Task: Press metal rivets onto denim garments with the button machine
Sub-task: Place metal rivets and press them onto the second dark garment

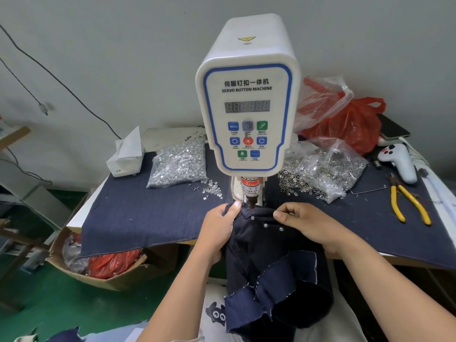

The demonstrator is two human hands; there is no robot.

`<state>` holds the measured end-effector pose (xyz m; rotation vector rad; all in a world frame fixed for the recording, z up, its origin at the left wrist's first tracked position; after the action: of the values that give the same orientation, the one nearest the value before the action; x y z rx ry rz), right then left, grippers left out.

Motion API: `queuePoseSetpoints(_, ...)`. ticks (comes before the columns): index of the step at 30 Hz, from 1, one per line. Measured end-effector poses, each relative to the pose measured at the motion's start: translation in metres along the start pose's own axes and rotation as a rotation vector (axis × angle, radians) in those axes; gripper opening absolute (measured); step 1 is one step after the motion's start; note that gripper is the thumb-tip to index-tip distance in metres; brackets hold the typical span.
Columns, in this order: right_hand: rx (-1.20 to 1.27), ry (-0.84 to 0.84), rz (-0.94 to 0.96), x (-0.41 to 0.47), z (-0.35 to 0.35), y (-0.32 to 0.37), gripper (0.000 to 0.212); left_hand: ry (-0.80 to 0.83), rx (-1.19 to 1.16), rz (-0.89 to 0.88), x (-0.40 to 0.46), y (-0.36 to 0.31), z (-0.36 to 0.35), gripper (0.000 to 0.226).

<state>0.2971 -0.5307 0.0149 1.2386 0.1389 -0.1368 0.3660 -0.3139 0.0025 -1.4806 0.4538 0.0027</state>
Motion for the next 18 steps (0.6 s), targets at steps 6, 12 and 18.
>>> queuePoseSetpoints(6, 0.223, 0.186, 0.006, -0.012, -0.006, 0.025, 0.042, 0.272, -0.042, 0.006, -0.021, -0.002, 0.014, 0.03)
queuePoseSetpoints(12, 0.047, 0.375, -0.086, -0.021, -0.033, 0.043, 0.066, 0.453, 0.067, -0.028, -0.039, -0.02, 0.014, 0.026)
queuePoseSetpoints(18, 0.129, 0.349, 0.079, -0.03, -0.034, 0.045, 0.045, 0.542, 0.397, -0.089, -0.052, -0.027, 0.015, 0.036)
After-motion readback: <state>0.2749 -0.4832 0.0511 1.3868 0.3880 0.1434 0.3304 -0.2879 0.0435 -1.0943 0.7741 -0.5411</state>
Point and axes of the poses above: each hand's wrist, its own x-axis towards the middle knuckle, its own z-axis out of the back of the hand, y = z × x, the point moved 3 cm from there along x, towards the middle knuckle
